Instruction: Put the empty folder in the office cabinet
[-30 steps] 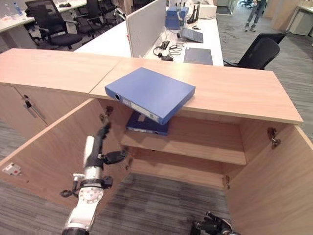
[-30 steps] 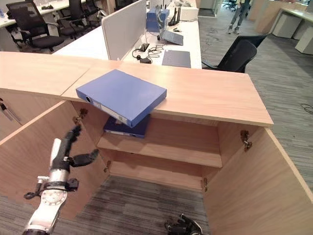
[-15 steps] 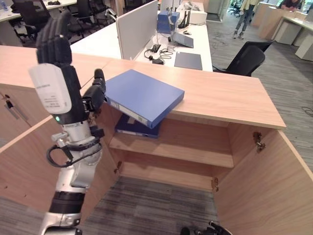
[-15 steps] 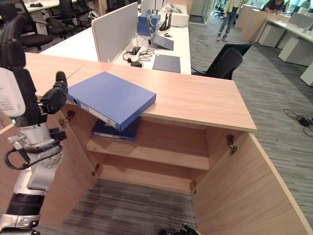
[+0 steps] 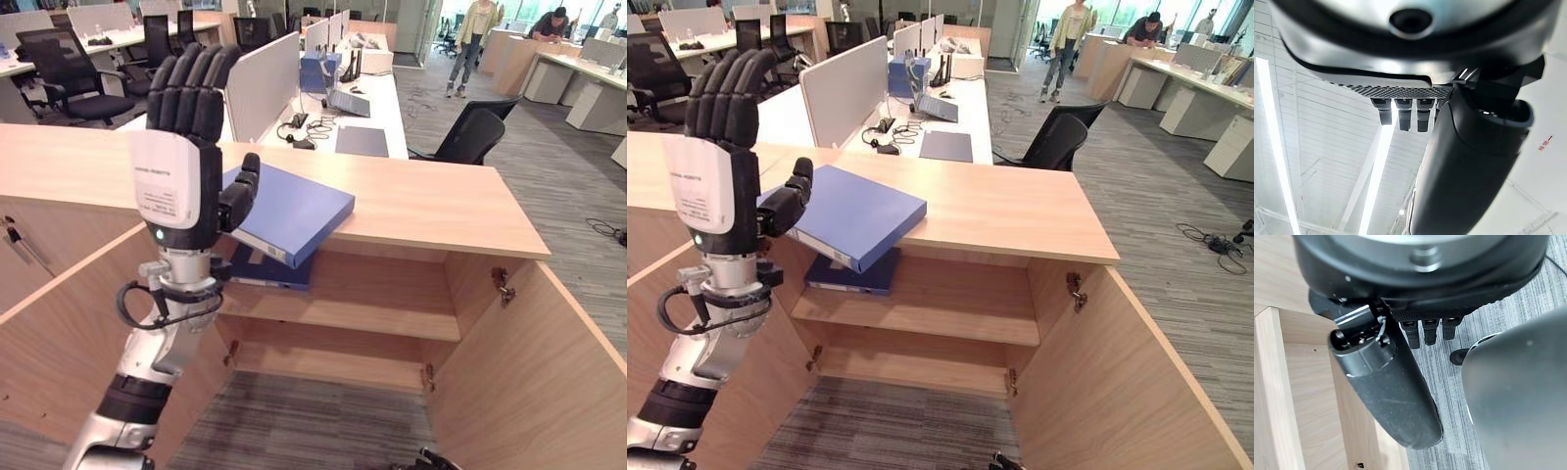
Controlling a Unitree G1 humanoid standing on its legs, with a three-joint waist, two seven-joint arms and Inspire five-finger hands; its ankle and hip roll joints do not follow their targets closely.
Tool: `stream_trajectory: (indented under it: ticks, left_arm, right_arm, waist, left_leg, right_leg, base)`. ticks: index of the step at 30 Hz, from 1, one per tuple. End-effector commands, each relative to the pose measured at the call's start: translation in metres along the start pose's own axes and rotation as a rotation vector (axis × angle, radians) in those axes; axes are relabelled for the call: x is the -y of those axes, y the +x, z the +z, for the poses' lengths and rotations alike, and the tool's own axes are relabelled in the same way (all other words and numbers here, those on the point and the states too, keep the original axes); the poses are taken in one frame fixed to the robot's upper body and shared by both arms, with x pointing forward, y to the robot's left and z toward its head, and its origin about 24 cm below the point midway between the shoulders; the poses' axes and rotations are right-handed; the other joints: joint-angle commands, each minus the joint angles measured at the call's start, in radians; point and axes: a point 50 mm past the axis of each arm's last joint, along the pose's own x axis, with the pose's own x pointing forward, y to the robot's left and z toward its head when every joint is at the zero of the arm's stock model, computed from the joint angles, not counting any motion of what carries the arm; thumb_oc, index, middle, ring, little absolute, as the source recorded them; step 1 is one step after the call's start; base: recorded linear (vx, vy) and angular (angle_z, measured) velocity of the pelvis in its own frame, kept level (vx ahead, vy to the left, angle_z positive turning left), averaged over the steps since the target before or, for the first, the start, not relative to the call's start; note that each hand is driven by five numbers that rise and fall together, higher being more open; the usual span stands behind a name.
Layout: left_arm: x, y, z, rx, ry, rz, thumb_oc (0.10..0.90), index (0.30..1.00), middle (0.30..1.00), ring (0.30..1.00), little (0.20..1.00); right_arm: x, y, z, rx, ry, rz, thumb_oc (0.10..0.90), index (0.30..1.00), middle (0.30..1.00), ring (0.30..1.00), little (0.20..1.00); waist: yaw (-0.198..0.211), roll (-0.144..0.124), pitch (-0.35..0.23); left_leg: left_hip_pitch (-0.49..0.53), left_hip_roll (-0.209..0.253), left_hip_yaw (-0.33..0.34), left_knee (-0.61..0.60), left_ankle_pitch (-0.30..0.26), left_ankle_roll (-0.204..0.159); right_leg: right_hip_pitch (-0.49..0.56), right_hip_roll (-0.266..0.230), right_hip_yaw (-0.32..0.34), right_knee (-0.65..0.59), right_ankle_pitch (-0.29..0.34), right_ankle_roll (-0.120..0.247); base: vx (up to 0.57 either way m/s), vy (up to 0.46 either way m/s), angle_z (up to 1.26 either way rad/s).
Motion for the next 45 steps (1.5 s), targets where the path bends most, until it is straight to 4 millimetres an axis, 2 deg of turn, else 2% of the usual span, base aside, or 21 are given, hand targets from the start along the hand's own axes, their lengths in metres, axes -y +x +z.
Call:
stream_trajectory:
  ticks: [1,7,13,17,21,28,35,45]
  left_arm:
    - [-0.017,0.022,-0.008,0.061,-0.010,0.014,0.800,0.900,0.900,0.900,0.900]
    - [-0.018,-0.006,-0.020,-0.031,-0.043,-0.080,0.800,0.900,0.900,0.900,0.900]
    - [-0.025,-0.020,-0.033,-0.116,0.005,-0.065,0.800,0.900,0.900,0.900,0.900]
    - [-0.025,-0.026,-0.035,-0.129,0.008,-0.088,0.800,0.900,0.900,0.900,0.900]
    - [-0.021,-0.027,-0.034,-0.116,0.007,-0.122,0.800,0.900,0.900,0.900,0.900]
    - [0.001,-0.021,-0.035,-0.042,0.053,-0.259,0.800,0.900,0.900,0.900,0.900]
    - [0.010,-0.018,-0.034,-0.010,0.073,-0.314,0.800,0.900,0.900,0.900,0.900]
    - [0.021,-0.024,-0.039,-0.033,0.090,-0.387,0.800,0.900,0.900,0.900,0.900]
  right_arm:
    - [0.003,0.002,0.008,0.022,0.001,-0.005,0.800,0.900,0.900,0.900,0.900]
    - [0.003,0.002,0.006,0.012,0.010,0.007,0.800,0.900,0.900,0.900,0.900]
    - [0.003,0.002,0.002,-0.008,-0.002,0.005,0.800,0.900,0.900,0.900,0.900]
    - [0.003,0.001,0.001,-0.013,0.001,0.005,0.800,0.900,0.900,0.900,0.900]
    - [0.003,0.001,0.001,-0.015,0.001,0.006,0.800,0.900,0.900,0.900,0.900]
    - [0.003,0.002,0.008,0.008,-0.005,0.012,0.800,0.900,0.900,0.900,0.900]
    - [0.002,0.003,0.011,0.023,0.000,0.020,0.800,0.900,0.900,0.900,0.900]
    - [0.005,0.002,0.008,0.018,0.061,0.007,0.800,0.900,0.900,0.900,0.900]
  waist:
    - [0.001,0.022,0.004]
    - [0.015,0.021,0.008]
    - [0.034,0.015,0.019]
    - [0.040,0.013,0.022]
    - [0.040,0.012,0.025]
    - [0.024,0.019,0.025]
    - [0.017,0.020,0.022]
    - [0.010,0.024,0.022]
  left_leg:
    - [0.011,-0.016,-0.119,-0.002,-0.051,-0.019]
    - [0.013,-0.016,-0.121,-0.002,-0.055,-0.017]
    - [0.008,-0.018,-0.134,-0.002,-0.054,-0.014]
    - [0.002,-0.019,-0.142,-0.002,-0.053,-0.013]
    - [-0.001,-0.020,-0.145,-0.002,-0.052,-0.013]
    - [-0.003,-0.021,-0.141,-0.002,-0.056,-0.012]
    - [0.000,-0.021,-0.130,-0.002,-0.060,-0.011]
    - [0.006,-0.021,-0.119,-0.002,-0.065,-0.011]
  right_leg:
    - [0.085,0.018,0.005,0.014,-0.092,0.072]
    - [0.090,0.018,0.005,0.013,-0.097,0.071]
    - [0.092,0.017,-0.001,0.014,-0.101,0.070]
    - [0.092,0.015,-0.008,0.014,-0.103,0.070]
    - [0.091,0.014,-0.011,0.015,-0.104,0.070]
    - [0.090,0.010,-0.008,0.016,-0.103,0.071]
    - [0.086,0.009,-0.001,0.017,-0.101,0.072]
    - [0.088,0.011,0.006,0.017,-0.101,0.073]
  base:
    - [-0.01,0.004,-0.03]
    - [0.00,0.001,-0.01]
    - [0.00,0.000,0.00]
    - [0.00,0.002,0.02]
    - [-0.01,0.009,0.10]
    - [0.00,0.002,0.01]
    - [0.00,0.000,0.00]
    - [0.00,0.001,-0.03]
